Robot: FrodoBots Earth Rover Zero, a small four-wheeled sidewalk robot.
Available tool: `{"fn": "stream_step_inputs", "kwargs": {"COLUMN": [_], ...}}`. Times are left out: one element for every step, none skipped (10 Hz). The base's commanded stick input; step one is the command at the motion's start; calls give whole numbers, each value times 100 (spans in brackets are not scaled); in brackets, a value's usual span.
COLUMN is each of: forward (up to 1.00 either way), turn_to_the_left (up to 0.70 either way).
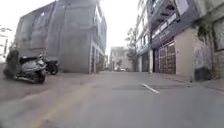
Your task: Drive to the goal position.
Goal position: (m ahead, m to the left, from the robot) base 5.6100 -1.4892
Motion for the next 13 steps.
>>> {"fn": "stream_step_inputs", "kwargs": {"forward": [100, 100, 100, 100, 100, 100, 100, 100, 100, 100, 100, 100, 100], "turn_to_the_left": [-27, 0, 0, 0, 0, 0, 0, 0, 0, 0, 4, 24, 40]}}
